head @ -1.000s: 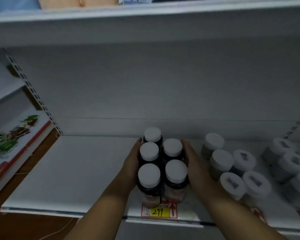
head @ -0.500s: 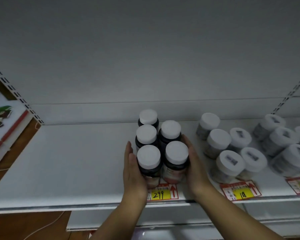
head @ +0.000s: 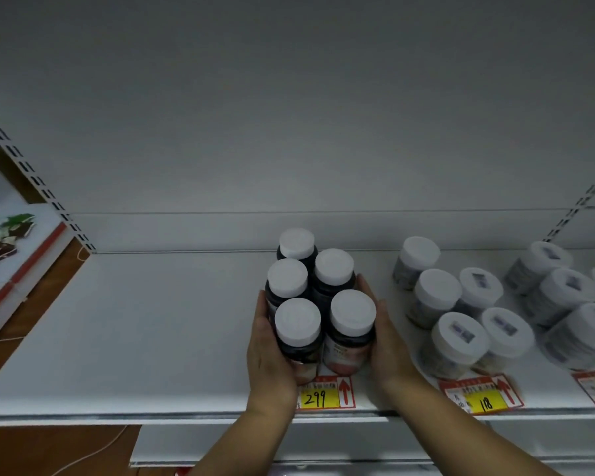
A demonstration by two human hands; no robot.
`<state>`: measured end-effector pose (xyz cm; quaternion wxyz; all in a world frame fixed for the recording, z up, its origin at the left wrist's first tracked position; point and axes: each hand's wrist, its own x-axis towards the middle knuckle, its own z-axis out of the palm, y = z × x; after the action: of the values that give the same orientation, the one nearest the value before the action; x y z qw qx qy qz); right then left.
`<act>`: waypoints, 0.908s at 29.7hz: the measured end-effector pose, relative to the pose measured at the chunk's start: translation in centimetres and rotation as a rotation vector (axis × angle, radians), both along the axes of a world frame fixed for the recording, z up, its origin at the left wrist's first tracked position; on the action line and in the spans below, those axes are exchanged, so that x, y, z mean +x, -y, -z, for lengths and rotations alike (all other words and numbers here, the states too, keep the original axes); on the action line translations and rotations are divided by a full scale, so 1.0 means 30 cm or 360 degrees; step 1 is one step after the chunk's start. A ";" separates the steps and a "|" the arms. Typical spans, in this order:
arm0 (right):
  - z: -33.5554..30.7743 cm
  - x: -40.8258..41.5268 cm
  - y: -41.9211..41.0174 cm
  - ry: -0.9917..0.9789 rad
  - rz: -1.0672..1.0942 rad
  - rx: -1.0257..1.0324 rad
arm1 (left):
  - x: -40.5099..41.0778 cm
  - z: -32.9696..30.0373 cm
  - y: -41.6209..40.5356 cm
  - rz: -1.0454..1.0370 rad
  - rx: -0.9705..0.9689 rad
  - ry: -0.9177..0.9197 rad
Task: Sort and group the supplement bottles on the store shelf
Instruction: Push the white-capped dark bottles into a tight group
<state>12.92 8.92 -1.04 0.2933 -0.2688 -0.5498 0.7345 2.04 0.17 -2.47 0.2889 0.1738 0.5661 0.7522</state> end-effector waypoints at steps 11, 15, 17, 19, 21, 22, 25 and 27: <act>-0.009 0.013 0.005 -0.0022 -0.0050 0.0063 | -0.021 -0.017 0.010 0.0256 -0.0020 -0.0120; -0.004 0.037 0.030 0.0119 0.0074 0.0264 | -0.023 -0.020 0.035 0.0320 -0.0024 -0.0286; 0.013 0.060 0.057 0.0154 0.0258 0.0482 | -0.030 -0.007 0.052 0.0376 -0.0104 -0.0274; 0.043 0.081 0.068 0.0240 0.0291 0.0689 | -0.039 0.019 0.074 0.0442 -0.0127 -0.0341; 0.056 0.091 0.058 0.0345 0.0297 0.0804 | -0.046 0.039 0.084 0.0495 -0.0145 -0.0433; 0.051 0.095 0.049 0.0374 0.0291 0.0810 | -0.047 0.044 0.087 0.0517 -0.0153 -0.0438; 0.028 0.099 0.026 0.0346 0.0164 0.0743 | -0.038 0.036 0.083 0.0529 -0.0125 -0.0464; 0.018 0.109 0.026 0.0265 0.0082 0.0710 | -0.031 0.024 0.082 0.0522 -0.0098 -0.0471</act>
<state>16.19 8.13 -1.58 0.3178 -0.2710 -0.7137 0.5623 1.10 -2.29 -3.18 0.3263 0.3632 0.5893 0.6437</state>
